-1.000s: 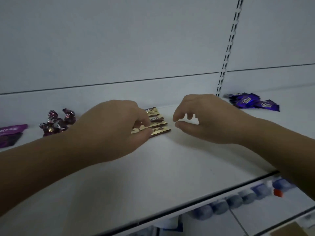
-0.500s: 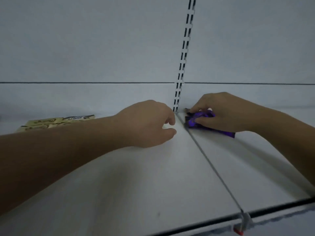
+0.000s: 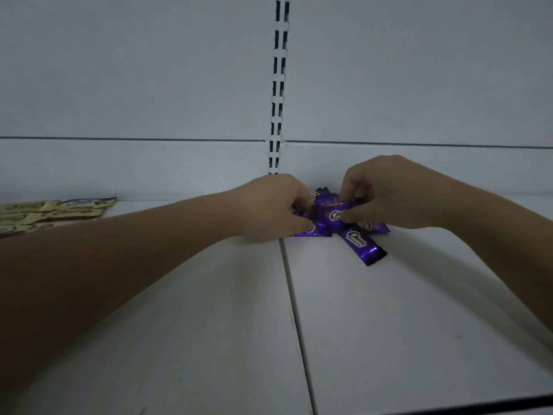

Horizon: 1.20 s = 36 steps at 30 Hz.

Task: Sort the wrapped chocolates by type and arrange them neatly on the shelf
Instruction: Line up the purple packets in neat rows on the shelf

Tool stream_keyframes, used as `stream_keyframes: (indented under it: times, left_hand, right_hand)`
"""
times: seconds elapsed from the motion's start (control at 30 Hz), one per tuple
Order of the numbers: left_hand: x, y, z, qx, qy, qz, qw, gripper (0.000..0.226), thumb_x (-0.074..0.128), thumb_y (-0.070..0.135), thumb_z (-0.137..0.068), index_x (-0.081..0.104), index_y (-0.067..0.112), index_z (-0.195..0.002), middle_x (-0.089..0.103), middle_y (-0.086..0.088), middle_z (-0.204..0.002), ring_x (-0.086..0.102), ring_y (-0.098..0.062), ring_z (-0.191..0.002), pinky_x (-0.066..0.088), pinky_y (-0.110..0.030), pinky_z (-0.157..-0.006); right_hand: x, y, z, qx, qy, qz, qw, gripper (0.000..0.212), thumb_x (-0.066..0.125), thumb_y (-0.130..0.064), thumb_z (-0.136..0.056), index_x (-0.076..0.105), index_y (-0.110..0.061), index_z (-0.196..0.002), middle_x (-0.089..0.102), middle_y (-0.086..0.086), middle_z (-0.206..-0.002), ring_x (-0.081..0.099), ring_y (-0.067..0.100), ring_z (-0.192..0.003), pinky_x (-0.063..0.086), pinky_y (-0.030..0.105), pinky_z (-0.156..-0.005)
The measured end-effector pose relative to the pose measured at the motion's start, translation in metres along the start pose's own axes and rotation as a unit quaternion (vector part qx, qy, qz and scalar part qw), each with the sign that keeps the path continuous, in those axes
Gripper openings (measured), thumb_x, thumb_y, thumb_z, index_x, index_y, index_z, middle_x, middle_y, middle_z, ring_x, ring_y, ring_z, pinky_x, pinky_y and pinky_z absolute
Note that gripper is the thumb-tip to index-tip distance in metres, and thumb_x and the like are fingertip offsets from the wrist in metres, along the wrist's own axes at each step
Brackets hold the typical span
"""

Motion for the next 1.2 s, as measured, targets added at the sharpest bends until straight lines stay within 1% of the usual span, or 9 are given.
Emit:
stream_keyframes:
  times: [0.07,0.17,0.27,0.33,0.47,0.63,0.8,0.9,1.2]
  left_hand:
    - [-0.002,-0.001,0.002,0.001,0.003,0.02,1.0,0.017,0.066,0.034,-0.083,0.073,0.025,-0.095,0.062,0.024,-0.068,0.057,0.008,-0.07,0.04,-0.003,-0.058]
    - [0.0,-0.002,0.01,-0.005,-0.007,0.048,0.999,0.013,0.069,0.037,-0.079,0.074,0.027,-0.087,0.06,0.027,-0.057,0.053,0.014,-0.06,0.038,0.0,-0.055]
    - [0.003,0.001,0.016,-0.002,-0.023,0.039,0.999,0.017,0.071,0.037,-0.078,0.073,0.026,-0.091,0.066,0.017,-0.073,0.058,0.005,-0.063,0.041,-0.004,-0.053]
    - [0.003,0.0,0.021,-0.007,-0.034,0.024,0.999,0.018,0.071,0.034,-0.079,0.07,0.025,-0.095,0.069,0.011,-0.087,0.062,0.0,-0.075,0.046,-0.01,-0.064]
    - [-0.012,-0.028,0.044,-0.028,-0.025,-0.016,0.999,0.013,0.068,0.032,-0.08,0.068,0.031,-0.092,0.067,0.013,-0.086,0.06,0.0,-0.077,0.043,-0.011,-0.063]
    - [-0.04,-0.082,0.076,-0.07,0.025,-0.11,0.991,0.014,0.063,0.03,-0.082,0.074,0.031,-0.091,0.063,0.018,-0.086,0.062,-0.006,-0.085,0.046,-0.021,-0.077]
    - [-0.052,-0.108,0.082,-0.087,0.06,-0.125,0.987,0.017,0.061,0.03,-0.084,0.075,0.031,-0.093,0.071,0.015,-0.098,0.061,-0.012,-0.093,0.048,-0.028,-0.083]
    - [-0.053,-0.113,0.081,-0.087,0.078,-0.152,0.982,0.022,0.056,0.029,-0.088,0.074,0.03,-0.1,0.072,0.011,-0.103,0.061,-0.017,-0.098,0.05,-0.034,-0.086]
    - [-0.052,-0.118,0.072,-0.062,0.087,-0.118,0.987,0.021,0.057,0.025,-0.087,0.076,0.023,-0.096,0.074,0.007,-0.098,0.065,-0.017,-0.088,0.049,-0.03,-0.082]
  right_hand:
    - [-0.008,0.01,0.0,0.015,0.014,-0.012,1.0,0.013,0.078,-0.032,-0.074,0.066,-0.028,-0.078,0.067,-0.011,-0.071,0.06,0.001,-0.066,0.044,0.019,-0.057]
    - [-0.023,0.01,0.0,0.019,0.038,-0.05,0.998,0.012,0.077,-0.032,-0.076,0.067,-0.029,-0.081,0.07,-0.007,-0.068,0.059,0.004,-0.06,0.043,0.02,-0.055]
    - [-0.035,-0.008,0.0,-0.007,0.074,-0.105,0.992,0.012,0.073,-0.031,-0.079,0.068,-0.03,-0.09,0.07,-0.003,-0.069,0.055,0.005,-0.054,0.043,0.028,-0.057]
    - [-0.036,-0.023,-0.003,-0.023,0.09,-0.128,0.987,0.009,0.071,-0.031,-0.082,0.069,-0.03,-0.091,0.069,-0.004,-0.067,0.055,0.006,-0.053,0.042,0.027,-0.057]
    - [-0.016,-0.054,-0.014,-0.041,0.045,-0.196,0.979,0.006,0.071,-0.026,-0.083,0.072,-0.027,-0.089,0.072,0.0,-0.069,0.06,0.018,-0.057,0.048,0.028,-0.063]
    - [0.029,-0.089,-0.034,-0.063,-0.007,-0.1,0.993,0.011,0.065,-0.03,-0.086,0.074,-0.029,-0.093,0.059,-0.019,-0.063,0.054,-0.009,-0.055,0.038,0.003,-0.054]
    - [0.046,-0.107,-0.05,-0.086,0.029,-0.034,0.995,0.024,0.061,-0.031,-0.089,0.072,-0.027,-0.109,0.064,-0.012,-0.107,0.057,0.009,-0.105,0.04,0.019,-0.085]
    - [0.047,-0.121,-0.045,-0.129,0.034,-0.042,0.99,0.019,0.061,-0.032,-0.089,0.075,-0.029,-0.101,0.067,-0.012,-0.1,0.058,0.008,-0.094,0.047,0.029,-0.087]
    - [0.052,-0.121,-0.059,-0.118,0.068,-0.015,0.991,0.024,0.055,-0.028,-0.093,0.075,-0.018,-0.102,0.07,0.0,-0.094,0.062,0.019,-0.088,0.047,0.033,-0.081]
Point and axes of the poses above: each hand's wrist, its own z-axis away from the middle knuckle, its own x-axis out of the palm, y = z × x, the point moved 10 cm from there along -z, towards the middle knuckle
